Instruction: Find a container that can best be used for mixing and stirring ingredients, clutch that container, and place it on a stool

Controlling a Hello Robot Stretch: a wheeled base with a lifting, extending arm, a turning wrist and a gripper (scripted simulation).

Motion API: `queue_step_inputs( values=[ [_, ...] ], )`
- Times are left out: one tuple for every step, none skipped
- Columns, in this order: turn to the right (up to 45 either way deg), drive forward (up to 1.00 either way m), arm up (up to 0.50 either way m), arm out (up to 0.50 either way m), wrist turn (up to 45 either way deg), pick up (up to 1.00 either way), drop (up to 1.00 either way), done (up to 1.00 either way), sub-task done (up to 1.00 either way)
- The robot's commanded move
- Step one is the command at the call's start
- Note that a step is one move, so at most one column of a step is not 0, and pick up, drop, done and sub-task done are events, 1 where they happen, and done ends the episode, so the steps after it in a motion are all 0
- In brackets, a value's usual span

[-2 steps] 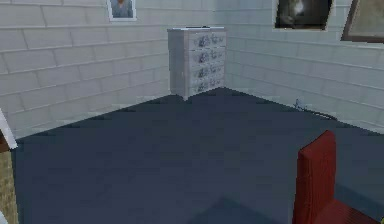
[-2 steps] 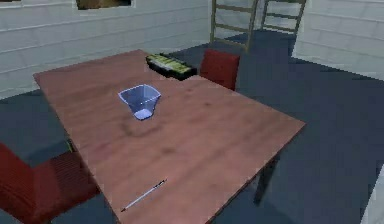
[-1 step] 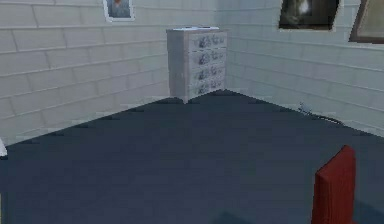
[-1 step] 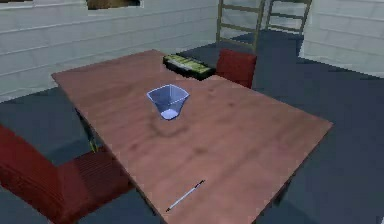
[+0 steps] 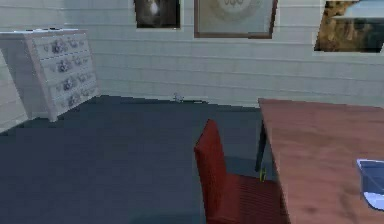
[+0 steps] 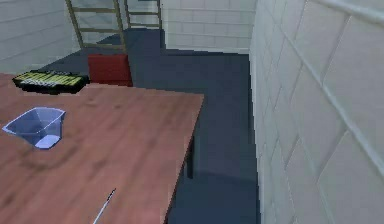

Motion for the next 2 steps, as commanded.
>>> queue_step_inputs(
  values=[
    [0.0, 0.40, 0.00, 0.00, 0.0, 0.00, 0.00, 0.00, 0.00],
    [-15.0, 0.00, 0.00, 0.00, 0.0, 0.00, 0.00, 0.00, 0.00]
  ],
)
